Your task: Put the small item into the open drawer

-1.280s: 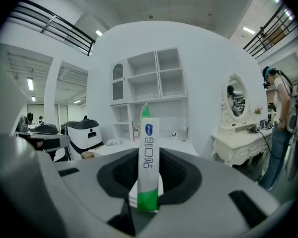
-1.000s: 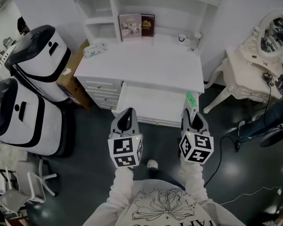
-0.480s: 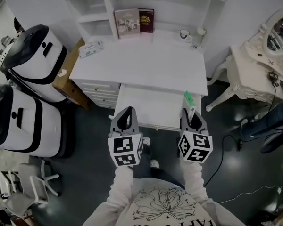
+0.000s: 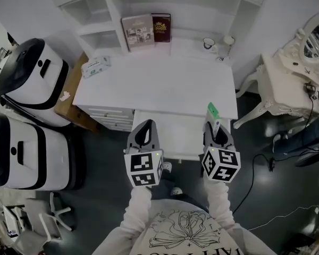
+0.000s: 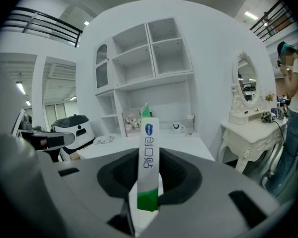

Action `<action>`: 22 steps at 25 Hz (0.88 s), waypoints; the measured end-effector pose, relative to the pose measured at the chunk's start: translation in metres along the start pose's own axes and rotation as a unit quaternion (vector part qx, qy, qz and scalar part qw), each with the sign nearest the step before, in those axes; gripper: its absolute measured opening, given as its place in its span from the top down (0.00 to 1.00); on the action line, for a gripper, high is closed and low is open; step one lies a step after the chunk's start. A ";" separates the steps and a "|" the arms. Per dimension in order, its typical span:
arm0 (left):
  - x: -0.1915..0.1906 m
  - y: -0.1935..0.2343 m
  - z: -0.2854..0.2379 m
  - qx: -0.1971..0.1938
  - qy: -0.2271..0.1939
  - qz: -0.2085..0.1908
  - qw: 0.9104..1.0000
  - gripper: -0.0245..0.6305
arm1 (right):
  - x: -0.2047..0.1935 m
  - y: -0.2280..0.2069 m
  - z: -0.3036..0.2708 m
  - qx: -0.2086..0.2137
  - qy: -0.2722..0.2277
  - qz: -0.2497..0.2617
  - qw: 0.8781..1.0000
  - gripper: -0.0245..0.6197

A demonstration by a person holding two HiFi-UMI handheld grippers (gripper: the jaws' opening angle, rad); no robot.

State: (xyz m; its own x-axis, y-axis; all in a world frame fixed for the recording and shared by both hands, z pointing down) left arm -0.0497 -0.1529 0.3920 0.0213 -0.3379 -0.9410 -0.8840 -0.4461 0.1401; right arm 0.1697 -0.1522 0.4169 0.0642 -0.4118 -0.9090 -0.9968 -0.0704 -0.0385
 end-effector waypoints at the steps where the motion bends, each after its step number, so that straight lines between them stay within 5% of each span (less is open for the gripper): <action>1: 0.001 0.006 -0.007 -0.003 0.004 0.000 1.000 0.95 | 0.001 0.003 -0.008 -0.001 0.004 -0.001 1.000 0.82; 22: -0.060 0.073 -0.107 -0.049 0.101 0.045 0.993 0.95 | -0.058 0.044 -0.116 0.005 0.117 0.027 0.993 0.82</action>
State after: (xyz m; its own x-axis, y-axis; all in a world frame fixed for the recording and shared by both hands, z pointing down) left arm -0.0656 -0.2538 0.4921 0.0459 -0.5350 -0.8436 -0.8376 -0.4808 0.2594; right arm 0.1281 -0.2371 0.5157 0.0192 -0.6146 -0.7886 -0.9994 -0.0348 0.0027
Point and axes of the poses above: the fingertips, and each gripper's own axes: z backward along the fingers, y to its left, x out of its top, the point moved 4 cm from there along z, backward along the fingers, and after that the axes turned 13 degrees about -x, right-handed, at the moved point
